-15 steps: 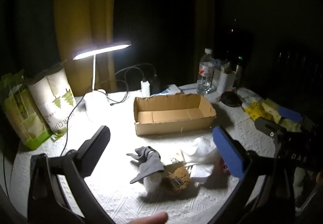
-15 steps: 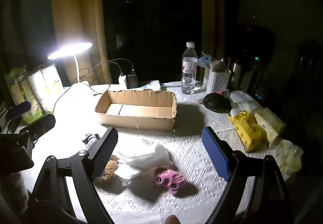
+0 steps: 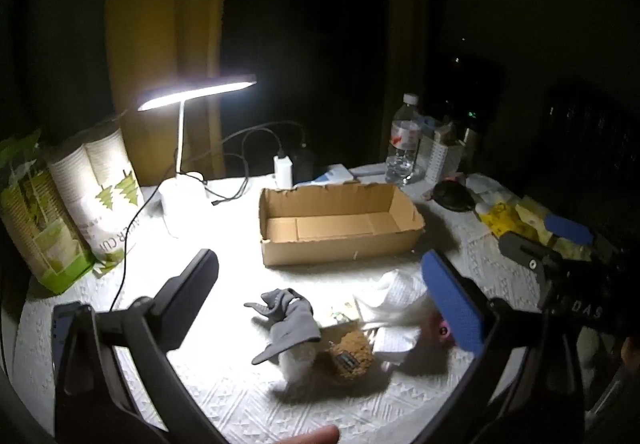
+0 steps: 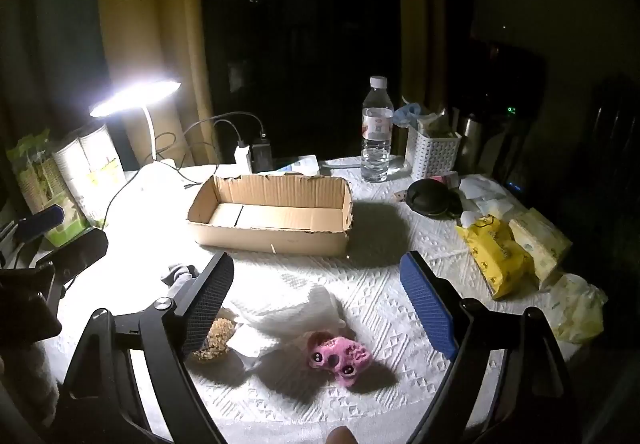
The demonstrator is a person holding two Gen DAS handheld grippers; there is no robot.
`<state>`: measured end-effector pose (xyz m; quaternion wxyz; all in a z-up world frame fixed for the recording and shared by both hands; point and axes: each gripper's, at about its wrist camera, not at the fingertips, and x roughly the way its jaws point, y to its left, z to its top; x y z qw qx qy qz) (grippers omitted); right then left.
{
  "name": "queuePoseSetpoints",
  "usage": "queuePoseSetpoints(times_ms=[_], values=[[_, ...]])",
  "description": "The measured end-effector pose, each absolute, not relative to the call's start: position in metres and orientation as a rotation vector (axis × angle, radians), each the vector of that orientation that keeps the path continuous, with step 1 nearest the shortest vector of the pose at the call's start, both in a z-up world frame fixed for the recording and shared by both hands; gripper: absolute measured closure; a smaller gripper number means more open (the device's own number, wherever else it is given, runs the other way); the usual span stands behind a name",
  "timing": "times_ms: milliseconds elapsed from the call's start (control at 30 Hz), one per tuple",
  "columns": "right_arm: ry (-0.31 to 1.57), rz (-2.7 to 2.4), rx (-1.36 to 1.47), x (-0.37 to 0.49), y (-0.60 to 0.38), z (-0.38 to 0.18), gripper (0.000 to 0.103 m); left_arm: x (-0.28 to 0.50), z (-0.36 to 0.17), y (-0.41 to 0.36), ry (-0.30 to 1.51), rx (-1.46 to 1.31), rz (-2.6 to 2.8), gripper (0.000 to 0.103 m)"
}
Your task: Organize soft objects
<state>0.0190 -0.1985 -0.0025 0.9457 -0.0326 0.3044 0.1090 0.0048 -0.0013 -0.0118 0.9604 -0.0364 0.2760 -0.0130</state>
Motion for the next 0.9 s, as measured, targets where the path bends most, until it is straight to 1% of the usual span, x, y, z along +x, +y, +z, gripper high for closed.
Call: queuePoseSetpoints(times_ms=[533, 900], values=[[0.633, 0.228, -0.059, 0.028, -0.199, -0.014, 0.015, 0.014, -0.014, -0.001, 0.564, -0.066, -0.05, 0.001], [0.637, 0.229, -0.061, 0.029, -0.198, -0.013, 0.015, 0.019, -0.011, 0.004, 0.568, -0.074, -0.049, 0.001]])
